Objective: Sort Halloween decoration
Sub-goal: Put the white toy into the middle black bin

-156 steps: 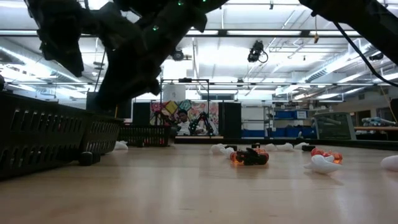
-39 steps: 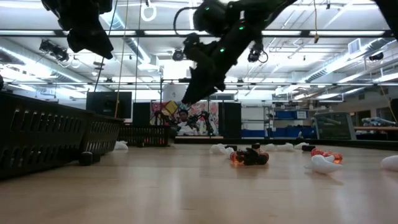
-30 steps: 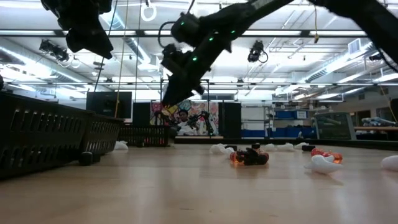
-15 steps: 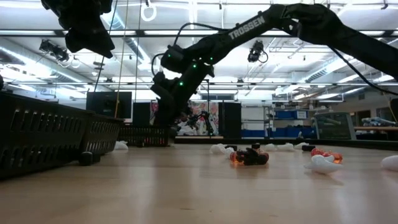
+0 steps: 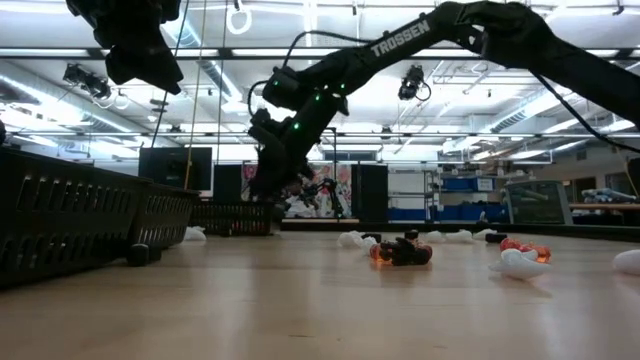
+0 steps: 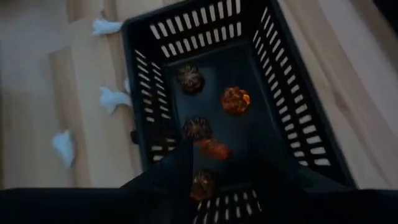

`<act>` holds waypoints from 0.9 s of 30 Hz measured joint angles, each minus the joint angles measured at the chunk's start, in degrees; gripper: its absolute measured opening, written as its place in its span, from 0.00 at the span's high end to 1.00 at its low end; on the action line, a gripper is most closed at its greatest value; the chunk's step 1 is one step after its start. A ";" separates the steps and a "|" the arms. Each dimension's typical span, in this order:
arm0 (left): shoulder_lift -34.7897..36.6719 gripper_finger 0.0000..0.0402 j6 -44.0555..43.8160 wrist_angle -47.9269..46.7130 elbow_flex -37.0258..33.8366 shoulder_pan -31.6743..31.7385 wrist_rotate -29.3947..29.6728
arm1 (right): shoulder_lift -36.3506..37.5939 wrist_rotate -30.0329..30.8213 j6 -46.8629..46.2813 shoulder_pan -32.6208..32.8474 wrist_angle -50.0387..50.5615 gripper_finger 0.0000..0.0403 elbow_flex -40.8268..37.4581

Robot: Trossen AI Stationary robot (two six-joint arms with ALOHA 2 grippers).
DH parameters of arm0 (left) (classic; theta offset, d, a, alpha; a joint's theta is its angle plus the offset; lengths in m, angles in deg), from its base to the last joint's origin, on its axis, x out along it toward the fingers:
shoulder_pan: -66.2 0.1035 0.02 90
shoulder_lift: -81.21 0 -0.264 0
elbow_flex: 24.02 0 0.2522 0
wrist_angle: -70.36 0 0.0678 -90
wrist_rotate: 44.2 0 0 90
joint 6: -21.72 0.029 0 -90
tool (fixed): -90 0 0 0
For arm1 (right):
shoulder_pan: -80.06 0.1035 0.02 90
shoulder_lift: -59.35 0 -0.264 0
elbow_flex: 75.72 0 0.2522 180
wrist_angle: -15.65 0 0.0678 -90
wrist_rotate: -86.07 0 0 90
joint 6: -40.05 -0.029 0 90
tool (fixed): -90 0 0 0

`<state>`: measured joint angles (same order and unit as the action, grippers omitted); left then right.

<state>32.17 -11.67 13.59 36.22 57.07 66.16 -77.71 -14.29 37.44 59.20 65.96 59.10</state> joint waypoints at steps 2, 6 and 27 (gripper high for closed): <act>0.00 0.60 0.00 0.00 0.00 0.00 0.00 | 1.56 0.18 1.16 0.00 1.91 0.61 0.00; 0.00 0.60 -0.35 0.25 0.00 0.00 0.00 | 4.49 1.30 2.08 -0.01 5.08 0.60 0.00; 0.00 0.60 -1.88 0.35 0.00 -0.09 -0.02 | 9.20 6.58 2.82 11.67 23.26 0.61 -0.27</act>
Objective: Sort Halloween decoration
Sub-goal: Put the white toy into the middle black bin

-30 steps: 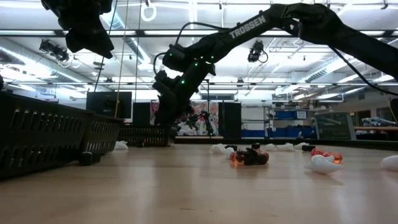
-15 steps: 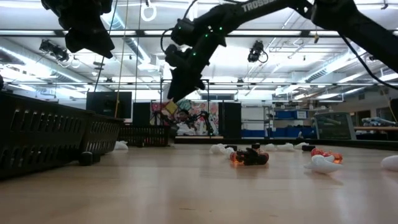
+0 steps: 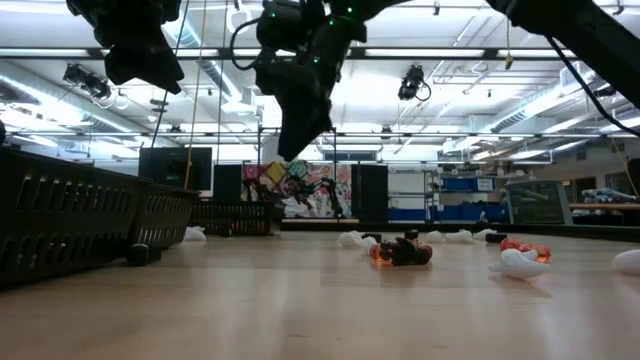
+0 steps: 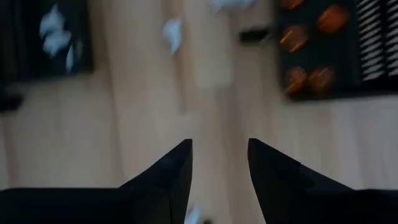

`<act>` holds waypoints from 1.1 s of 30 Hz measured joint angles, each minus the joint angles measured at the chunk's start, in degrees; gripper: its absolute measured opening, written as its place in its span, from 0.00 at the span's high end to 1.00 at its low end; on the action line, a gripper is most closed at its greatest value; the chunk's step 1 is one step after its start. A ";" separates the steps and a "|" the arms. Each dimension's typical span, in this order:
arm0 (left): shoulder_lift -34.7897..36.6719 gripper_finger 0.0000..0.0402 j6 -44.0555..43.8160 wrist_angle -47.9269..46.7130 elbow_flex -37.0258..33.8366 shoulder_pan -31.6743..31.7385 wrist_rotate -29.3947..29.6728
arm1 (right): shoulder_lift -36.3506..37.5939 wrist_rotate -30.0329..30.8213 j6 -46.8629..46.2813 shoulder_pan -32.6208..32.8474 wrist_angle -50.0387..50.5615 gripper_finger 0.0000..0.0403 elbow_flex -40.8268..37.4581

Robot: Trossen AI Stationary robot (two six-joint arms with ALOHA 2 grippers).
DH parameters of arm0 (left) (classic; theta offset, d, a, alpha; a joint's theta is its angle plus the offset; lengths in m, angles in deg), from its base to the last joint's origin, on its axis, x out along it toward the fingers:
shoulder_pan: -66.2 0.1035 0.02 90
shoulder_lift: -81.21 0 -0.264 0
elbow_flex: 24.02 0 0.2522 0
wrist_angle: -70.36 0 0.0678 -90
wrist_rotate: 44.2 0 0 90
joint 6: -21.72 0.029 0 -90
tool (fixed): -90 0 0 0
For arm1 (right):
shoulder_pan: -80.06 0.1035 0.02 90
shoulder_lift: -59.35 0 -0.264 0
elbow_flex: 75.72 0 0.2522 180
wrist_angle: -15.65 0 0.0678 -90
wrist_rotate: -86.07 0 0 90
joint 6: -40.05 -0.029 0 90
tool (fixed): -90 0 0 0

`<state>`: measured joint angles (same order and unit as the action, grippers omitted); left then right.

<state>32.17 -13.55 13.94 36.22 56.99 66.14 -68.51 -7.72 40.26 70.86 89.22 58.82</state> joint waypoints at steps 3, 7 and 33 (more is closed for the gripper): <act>-0.02 0.60 0.00 -0.17 0.00 -0.02 -0.02 | 0.55 0.23 -0.11 2.10 0.00 0.61 -2.53; -0.02 0.60 -0.17 -0.47 0.00 -0.02 0.00 | 1.77 2.92 -0.41 4.57 -0.32 0.61 -8.16; -0.02 0.60 0.08 -0.46 0.00 0.00 0.00 | 34.95 3.70 -11.87 -0.16 -23.85 0.60 -62.23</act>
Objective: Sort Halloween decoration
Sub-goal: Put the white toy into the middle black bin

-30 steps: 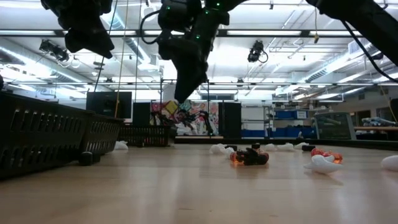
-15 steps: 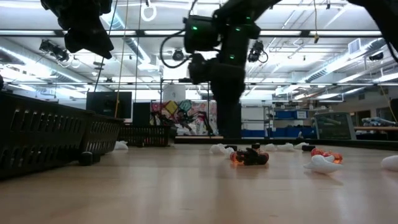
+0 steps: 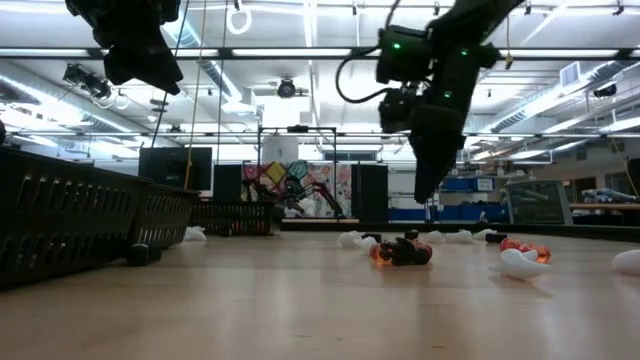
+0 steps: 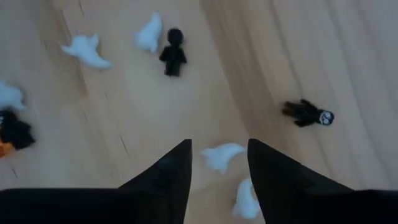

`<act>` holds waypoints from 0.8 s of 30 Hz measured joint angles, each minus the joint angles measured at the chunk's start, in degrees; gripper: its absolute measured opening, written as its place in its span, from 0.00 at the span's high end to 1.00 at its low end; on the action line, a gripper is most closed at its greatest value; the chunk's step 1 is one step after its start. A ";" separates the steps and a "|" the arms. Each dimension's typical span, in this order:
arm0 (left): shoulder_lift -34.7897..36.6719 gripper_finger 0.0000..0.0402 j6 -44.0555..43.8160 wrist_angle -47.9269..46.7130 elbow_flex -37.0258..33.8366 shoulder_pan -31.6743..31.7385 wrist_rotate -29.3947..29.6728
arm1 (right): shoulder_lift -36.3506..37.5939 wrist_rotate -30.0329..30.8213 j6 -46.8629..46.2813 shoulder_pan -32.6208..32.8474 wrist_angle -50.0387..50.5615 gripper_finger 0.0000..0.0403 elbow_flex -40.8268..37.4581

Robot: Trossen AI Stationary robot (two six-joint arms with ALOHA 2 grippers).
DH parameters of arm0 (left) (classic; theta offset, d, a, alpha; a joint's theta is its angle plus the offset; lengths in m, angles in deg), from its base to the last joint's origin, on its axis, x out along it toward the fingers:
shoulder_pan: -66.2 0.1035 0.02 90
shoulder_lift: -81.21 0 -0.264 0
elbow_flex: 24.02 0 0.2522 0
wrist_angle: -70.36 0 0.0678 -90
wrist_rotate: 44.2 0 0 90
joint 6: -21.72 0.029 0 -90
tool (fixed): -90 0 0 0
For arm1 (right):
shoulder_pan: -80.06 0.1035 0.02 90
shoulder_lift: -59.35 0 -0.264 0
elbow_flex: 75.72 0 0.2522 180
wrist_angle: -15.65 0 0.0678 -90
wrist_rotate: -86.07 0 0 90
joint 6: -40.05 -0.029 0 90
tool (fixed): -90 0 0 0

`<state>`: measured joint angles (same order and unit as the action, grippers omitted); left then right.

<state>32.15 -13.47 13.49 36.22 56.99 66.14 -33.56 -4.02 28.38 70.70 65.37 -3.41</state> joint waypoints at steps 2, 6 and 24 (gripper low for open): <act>0.00 0.60 0.01 0.00 0.00 0.00 0.00 | 0.83 -0.21 1.14 -0.33 -0.91 0.56 -1.76; 0.00 0.60 0.18 0.02 0.00 0.02 0.00 | -0.10 -0.33 2.60 -0.12 -1.43 0.45 -2.69; 0.02 0.60 -0.36 0.00 0.00 0.04 0.00 | -8.68 2.86 5.23 0.64 -3.75 0.39 -2.46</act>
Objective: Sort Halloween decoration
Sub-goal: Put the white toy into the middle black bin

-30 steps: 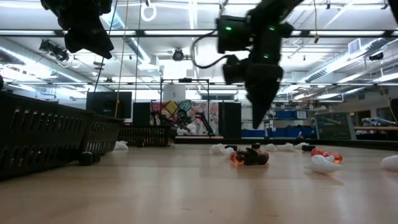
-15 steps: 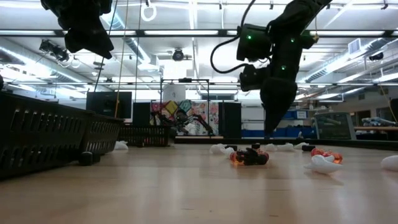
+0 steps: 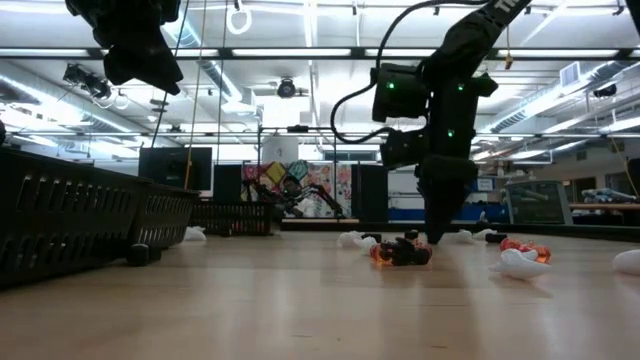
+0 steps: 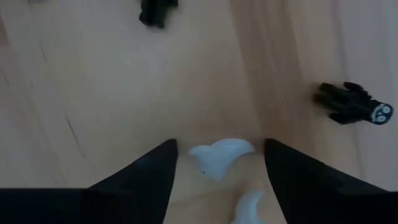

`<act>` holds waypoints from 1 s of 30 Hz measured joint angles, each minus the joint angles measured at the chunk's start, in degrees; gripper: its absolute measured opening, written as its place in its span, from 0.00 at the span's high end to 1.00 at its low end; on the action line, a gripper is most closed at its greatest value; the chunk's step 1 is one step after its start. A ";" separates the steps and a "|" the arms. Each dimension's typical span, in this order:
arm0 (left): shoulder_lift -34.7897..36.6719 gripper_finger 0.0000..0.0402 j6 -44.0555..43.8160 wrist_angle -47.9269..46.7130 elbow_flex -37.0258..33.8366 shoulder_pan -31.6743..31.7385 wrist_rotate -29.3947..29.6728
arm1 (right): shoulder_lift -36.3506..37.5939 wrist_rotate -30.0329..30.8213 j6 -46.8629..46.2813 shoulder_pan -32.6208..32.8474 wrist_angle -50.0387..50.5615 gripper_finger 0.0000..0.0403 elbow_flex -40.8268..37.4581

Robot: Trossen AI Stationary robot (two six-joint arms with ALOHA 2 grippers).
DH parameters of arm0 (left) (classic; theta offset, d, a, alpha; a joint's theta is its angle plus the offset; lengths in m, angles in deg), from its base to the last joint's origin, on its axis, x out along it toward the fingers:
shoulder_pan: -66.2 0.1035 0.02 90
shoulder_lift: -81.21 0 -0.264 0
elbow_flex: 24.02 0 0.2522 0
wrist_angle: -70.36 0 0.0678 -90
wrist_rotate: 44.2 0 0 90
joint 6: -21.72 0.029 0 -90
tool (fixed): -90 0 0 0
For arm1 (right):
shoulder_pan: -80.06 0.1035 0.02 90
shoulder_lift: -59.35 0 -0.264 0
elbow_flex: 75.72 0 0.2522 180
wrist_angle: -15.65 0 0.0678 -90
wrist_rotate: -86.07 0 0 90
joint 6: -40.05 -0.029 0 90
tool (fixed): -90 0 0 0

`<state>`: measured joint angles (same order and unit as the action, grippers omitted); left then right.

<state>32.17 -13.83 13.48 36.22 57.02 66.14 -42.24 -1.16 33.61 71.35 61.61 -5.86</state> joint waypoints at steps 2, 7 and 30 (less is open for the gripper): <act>0.00 0.60 -0.08 -0.01 0.00 0.00 0.00 | -0.08 -0.27 -0.26 0.09 0.18 0.42 -0.02; 0.00 0.60 -0.35 -0.02 0.00 0.00 0.00 | 0.25 -0.24 -0.44 0.17 0.19 0.55 -0.11; 0.00 0.60 0.35 -0.07 0.00 0.00 0.00 | -0.32 -7.96 -1.09 4.25 -0.49 0.81 5.65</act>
<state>32.17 -13.48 13.42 36.22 57.03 66.14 -42.56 -9.12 32.52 75.60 61.13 -0.22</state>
